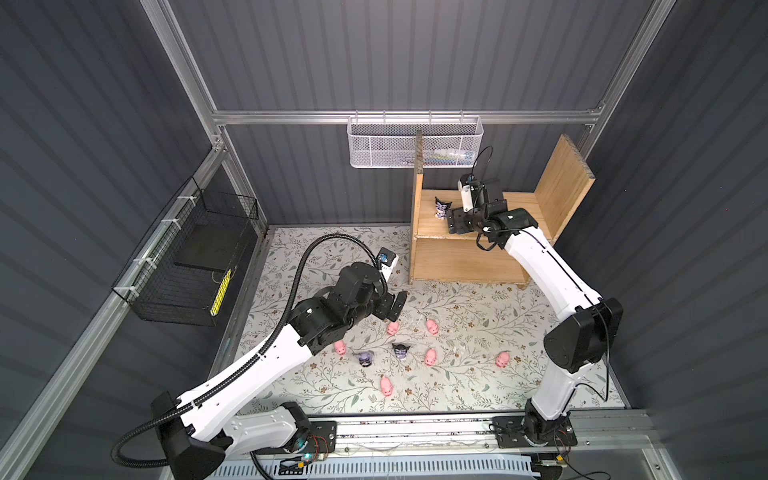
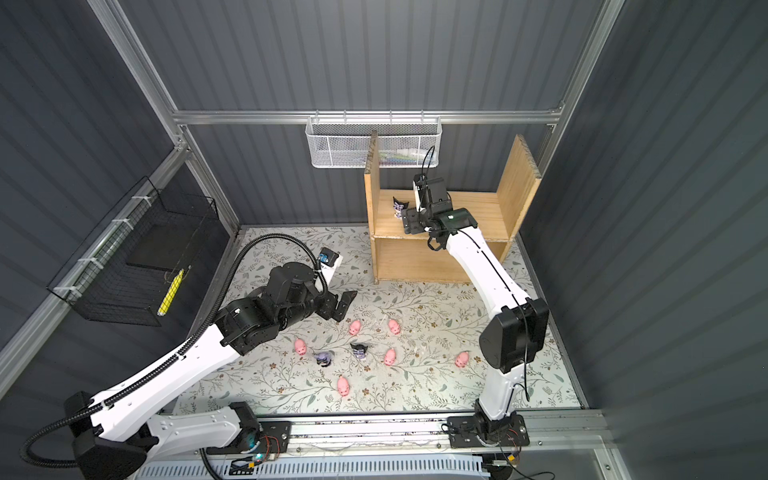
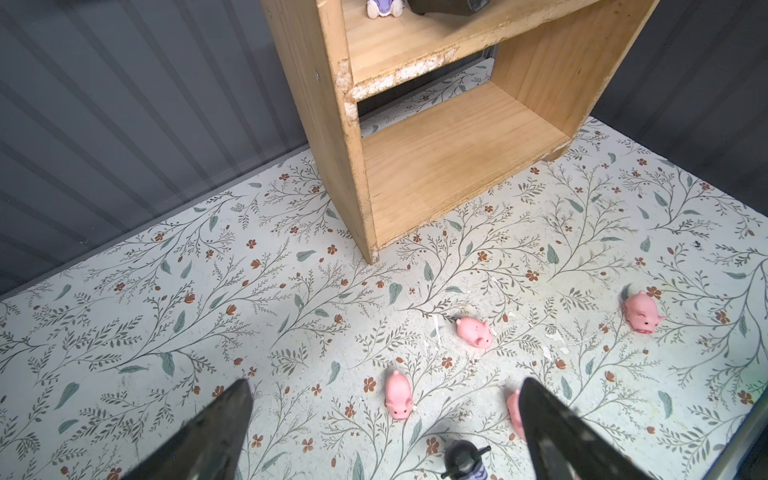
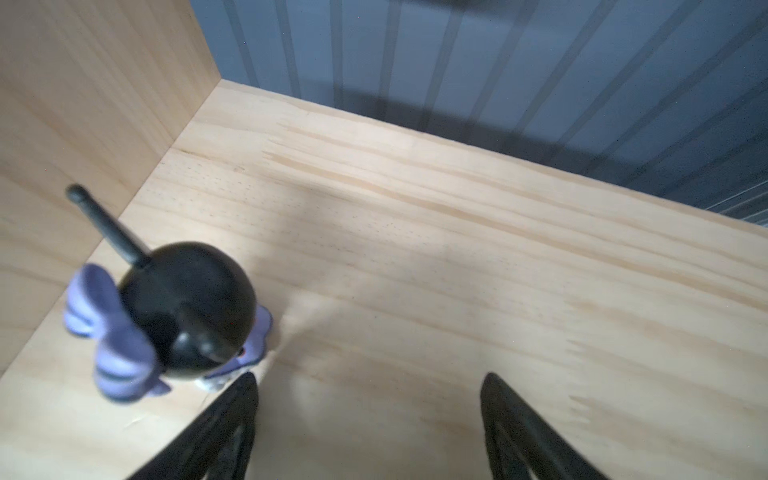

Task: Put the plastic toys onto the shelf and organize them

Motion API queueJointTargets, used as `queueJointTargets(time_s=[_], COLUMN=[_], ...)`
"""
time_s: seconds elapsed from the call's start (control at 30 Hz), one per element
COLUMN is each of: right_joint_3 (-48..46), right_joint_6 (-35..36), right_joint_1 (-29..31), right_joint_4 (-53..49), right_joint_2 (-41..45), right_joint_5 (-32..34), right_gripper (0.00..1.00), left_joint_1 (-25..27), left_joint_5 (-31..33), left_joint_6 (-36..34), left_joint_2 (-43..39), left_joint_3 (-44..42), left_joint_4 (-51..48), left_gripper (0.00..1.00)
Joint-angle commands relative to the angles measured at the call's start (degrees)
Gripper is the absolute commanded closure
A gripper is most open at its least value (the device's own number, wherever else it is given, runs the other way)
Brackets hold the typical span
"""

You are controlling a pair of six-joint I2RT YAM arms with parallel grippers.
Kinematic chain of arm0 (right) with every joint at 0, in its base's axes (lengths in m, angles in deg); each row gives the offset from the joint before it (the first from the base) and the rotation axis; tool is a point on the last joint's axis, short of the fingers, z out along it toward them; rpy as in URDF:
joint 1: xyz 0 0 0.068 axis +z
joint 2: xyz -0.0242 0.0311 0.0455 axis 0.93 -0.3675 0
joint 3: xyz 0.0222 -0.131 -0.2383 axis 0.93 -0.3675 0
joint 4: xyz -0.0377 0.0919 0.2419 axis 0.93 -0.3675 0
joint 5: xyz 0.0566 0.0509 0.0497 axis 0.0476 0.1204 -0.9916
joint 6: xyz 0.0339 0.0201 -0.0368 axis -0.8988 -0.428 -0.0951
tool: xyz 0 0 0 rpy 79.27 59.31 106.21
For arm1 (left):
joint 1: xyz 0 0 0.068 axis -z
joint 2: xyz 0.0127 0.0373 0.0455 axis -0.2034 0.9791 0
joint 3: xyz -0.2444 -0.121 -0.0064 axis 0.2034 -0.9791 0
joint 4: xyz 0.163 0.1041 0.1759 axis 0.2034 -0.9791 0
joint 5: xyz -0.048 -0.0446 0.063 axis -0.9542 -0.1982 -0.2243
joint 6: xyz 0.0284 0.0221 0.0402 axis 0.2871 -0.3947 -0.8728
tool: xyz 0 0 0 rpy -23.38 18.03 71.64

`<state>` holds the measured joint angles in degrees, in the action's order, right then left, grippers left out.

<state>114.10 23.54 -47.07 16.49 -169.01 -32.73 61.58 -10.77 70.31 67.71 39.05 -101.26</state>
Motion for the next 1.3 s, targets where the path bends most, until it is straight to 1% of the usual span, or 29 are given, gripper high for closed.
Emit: queueJointTargets(time_s=[0.0,0.6,0.83,1.03,1.27], right_joint_3=[0.25,5.95,6.15,5.5,3.29], right_joint_6=[-1.24,0.24,0.22,0.9,0.01], right_joint_1=[-0.11,-0.47,-0.84,-0.89,-1.18], right_joint_4=[-1.15,-2.77,-2.75,-2.69,-2.08], right_joint_2=[-0.13,-4.95,-5.33,-3.8,-2.36], right_joint_5=[-1.89,0.1,-0.14,1.11,-0.84], right_gripper=[0.18,0.18,0.18,0.17,0.17], left_joint_1=[0.24,0.2,0.23,0.17,0.25], left_joint_5=[0.53,0.89,1.02,1.15,1.19], left_joint_6=[0.01,-0.69,-0.87,-0.78,-0.01], left_joint_2=[0.03,1.01,1.1,0.96,0.05], left_joint_3=[0.07,-0.08,0.01,-0.14,-0.66], left_joint_4=[-0.69,-0.58,-0.56,-0.63,-0.55], left_gripper=[0.0,0.0,0.0,0.0,0.0])
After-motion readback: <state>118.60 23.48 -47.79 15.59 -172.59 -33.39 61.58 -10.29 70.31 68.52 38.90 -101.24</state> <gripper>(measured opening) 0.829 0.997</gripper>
